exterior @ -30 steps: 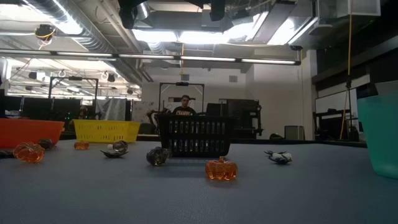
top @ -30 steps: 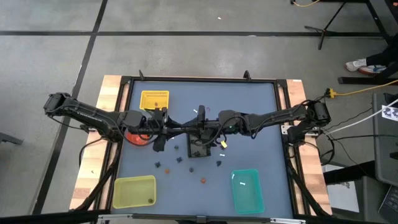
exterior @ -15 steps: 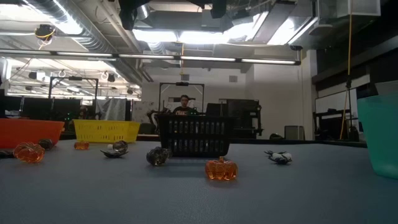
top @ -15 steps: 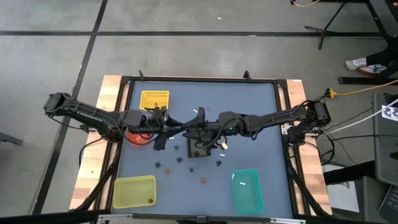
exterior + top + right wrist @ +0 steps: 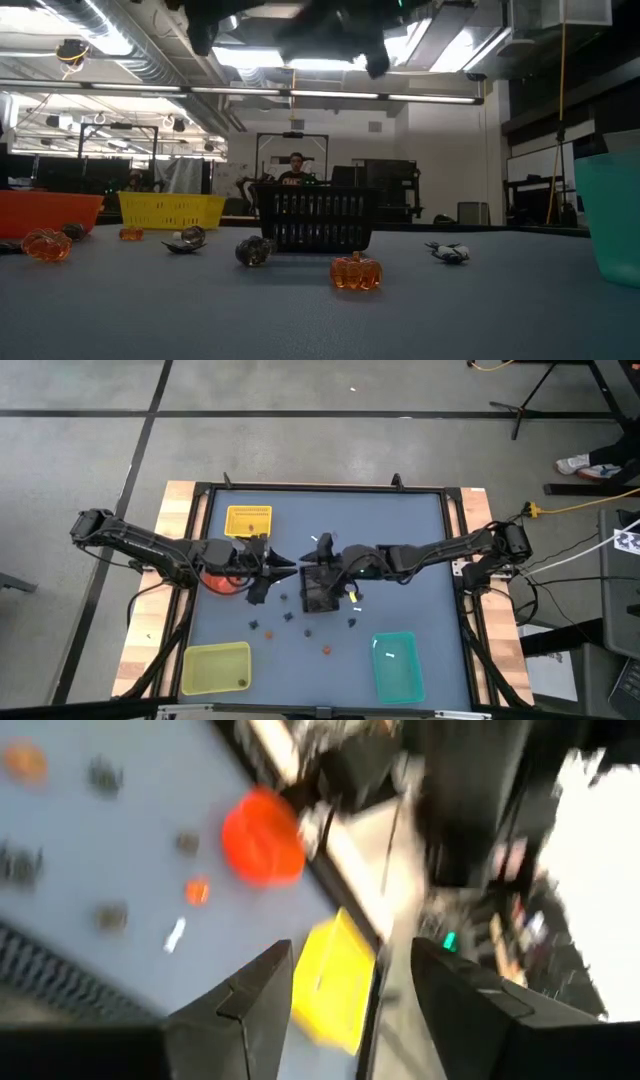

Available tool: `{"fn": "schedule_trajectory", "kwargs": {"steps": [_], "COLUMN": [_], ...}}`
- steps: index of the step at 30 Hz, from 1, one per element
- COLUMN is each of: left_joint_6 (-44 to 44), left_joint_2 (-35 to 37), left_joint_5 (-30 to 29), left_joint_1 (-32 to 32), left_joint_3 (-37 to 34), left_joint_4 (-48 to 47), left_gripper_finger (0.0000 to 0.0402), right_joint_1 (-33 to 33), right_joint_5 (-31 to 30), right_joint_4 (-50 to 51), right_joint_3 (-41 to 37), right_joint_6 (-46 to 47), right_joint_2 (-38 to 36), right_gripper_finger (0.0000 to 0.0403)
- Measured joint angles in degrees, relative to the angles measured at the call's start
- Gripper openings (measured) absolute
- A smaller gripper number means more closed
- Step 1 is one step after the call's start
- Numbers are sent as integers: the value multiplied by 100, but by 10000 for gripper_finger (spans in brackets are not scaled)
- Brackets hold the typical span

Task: Sort Halloween decoration
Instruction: Put the black skull toy into the bottom yellow bin

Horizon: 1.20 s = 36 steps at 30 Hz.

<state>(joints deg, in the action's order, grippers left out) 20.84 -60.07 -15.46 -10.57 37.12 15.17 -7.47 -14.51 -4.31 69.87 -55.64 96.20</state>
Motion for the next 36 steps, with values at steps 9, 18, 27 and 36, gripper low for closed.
{"fn": "schedule_trajectory", "kwargs": {"steps": [9, 18, 27, 36], "left_joint_6": [-44, -48, -50, -46], "left_joint_2": [-2, -2, -2, -2], "left_joint_5": [-53, -59, -61, -99], "left_joint_1": [7, 7, 7, 7], "left_joint_3": [0, 0, 0, 0], "left_joint_4": [-689, -1458, -2151, -2702], "left_gripper_finger": [92, 92, 92, 92], "right_joint_1": [114, 500, 418, 411], "right_joint_5": [442, 1913, 2121, 2210], "right_joint_4": [1721, 2071, 2091, 2807], "right_joint_3": [-2, -9, -9, 822], "right_joint_6": [1030, 1652, 1646, 1642], "right_joint_2": [2, 2, 2, 803], "right_gripper_finger": [202, 202, 202, 202]}}
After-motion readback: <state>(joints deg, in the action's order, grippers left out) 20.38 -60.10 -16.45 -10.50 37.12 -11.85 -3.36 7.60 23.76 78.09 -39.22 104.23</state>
